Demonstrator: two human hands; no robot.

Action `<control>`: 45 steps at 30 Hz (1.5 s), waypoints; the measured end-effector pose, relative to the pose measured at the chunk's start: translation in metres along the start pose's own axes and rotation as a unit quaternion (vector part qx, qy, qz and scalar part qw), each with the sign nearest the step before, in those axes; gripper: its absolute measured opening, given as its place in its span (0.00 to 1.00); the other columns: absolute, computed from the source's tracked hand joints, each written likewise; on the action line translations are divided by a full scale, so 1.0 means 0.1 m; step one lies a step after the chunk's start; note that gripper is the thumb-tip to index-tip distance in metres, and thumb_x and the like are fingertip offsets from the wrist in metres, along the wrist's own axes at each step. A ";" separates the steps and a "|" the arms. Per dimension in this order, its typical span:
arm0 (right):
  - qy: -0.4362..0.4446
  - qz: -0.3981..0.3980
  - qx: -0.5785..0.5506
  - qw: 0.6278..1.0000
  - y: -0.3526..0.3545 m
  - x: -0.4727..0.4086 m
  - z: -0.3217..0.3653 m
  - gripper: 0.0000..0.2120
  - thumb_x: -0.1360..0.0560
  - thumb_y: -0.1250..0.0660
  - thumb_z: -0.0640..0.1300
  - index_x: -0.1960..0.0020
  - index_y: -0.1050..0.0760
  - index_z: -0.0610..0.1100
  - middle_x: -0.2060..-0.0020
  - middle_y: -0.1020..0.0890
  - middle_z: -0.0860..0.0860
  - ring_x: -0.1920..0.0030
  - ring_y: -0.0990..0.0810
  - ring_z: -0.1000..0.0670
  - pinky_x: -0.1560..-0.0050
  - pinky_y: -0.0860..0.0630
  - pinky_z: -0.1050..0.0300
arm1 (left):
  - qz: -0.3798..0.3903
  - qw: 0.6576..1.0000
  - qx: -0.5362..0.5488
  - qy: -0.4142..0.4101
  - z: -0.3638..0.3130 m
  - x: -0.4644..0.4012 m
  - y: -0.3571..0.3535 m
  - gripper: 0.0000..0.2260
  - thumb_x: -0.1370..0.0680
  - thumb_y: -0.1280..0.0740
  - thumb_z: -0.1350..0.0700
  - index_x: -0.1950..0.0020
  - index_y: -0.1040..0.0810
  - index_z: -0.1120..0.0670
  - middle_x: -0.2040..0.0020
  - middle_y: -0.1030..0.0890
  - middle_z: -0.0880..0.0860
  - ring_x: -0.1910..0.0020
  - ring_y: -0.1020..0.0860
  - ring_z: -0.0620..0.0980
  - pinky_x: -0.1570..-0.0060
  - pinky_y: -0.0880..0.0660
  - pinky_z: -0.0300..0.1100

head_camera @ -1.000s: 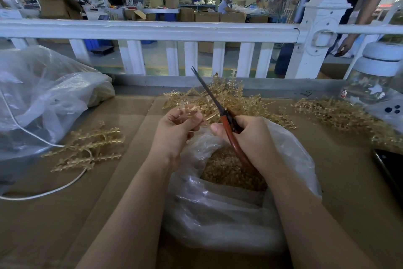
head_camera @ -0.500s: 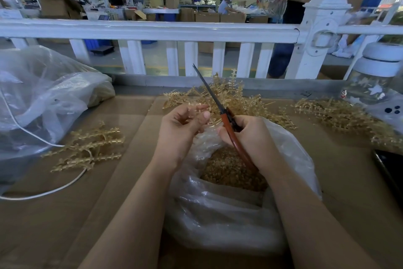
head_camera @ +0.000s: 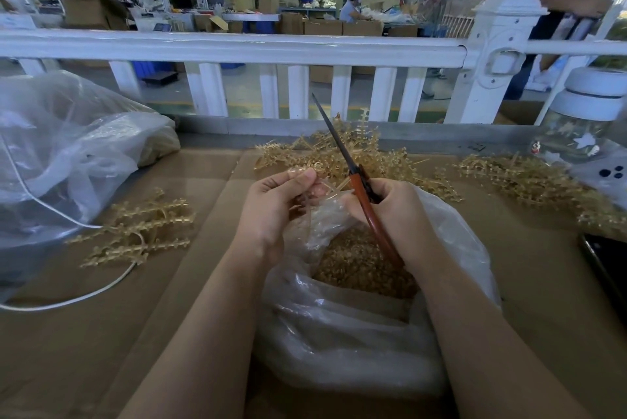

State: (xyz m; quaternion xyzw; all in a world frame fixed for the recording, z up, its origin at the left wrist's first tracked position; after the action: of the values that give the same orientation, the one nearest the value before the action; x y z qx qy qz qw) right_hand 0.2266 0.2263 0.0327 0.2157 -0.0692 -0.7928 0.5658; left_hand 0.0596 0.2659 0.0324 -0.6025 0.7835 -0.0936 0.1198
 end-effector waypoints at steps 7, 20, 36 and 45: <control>0.022 0.013 0.111 0.994 -0.03 0.04 -0.02 0.16 0.32 0.26 0.64 0.54 0.18 0.53 0.64 0.15 0.59 0.62 0.18 0.58 0.59 0.20 0.60 | -0.044 0.996 -0.025 -0.077 -0.09 -0.01 0.07 0.06 0.23 0.30 0.62 0.60 0.17 0.59 0.68 0.19 0.52 0.71 0.23 0.44 0.68 0.26 0.33; 0.093 -0.021 0.276 0.957 0.03 0.11 0.10 0.28 0.32 0.34 0.75 0.43 0.23 0.57 0.59 0.23 0.65 0.58 0.26 0.61 0.63 0.36 0.72 | -0.060 0.986 -0.079 -0.135 -0.12 -0.05 0.11 0.10 0.21 0.33 0.64 0.60 0.18 0.54 0.65 0.17 0.47 0.67 0.23 0.43 0.64 0.25 0.34; 0.106 -0.042 0.287 0.951 0.04 0.12 0.13 0.31 0.35 0.35 0.78 0.45 0.20 0.56 0.64 0.24 0.65 0.65 0.30 0.69 0.66 0.36 0.74 | -0.045 0.987 -0.056 -0.146 -0.15 -0.01 0.08 0.08 0.21 0.33 0.64 0.58 0.18 0.56 0.67 0.18 0.48 0.67 0.23 0.42 0.63 0.26 0.34; 0.108 -0.033 0.261 0.959 0.01 0.14 0.15 0.31 0.36 0.35 0.77 0.46 0.18 0.55 0.62 0.19 0.63 0.62 0.22 0.61 0.64 0.29 0.70 | -0.018 0.991 -0.020 -0.134 -0.13 -0.02 0.07 0.04 0.23 0.32 0.60 0.57 0.20 0.57 0.64 0.18 0.49 0.65 0.23 0.44 0.62 0.26 0.35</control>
State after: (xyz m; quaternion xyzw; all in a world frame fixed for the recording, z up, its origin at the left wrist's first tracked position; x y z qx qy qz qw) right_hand 0.2171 0.2114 0.0430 0.4422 -0.2055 -0.7376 0.4671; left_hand 0.0499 0.2698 0.0427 -0.6263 0.7508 0.0018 0.2100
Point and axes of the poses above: each hand's wrist, its own x-axis away from the middle knuckle, its own y-axis out of the back of the hand, z = x × y, the point moved 8 cm from there along -x, towards the middle knuckle
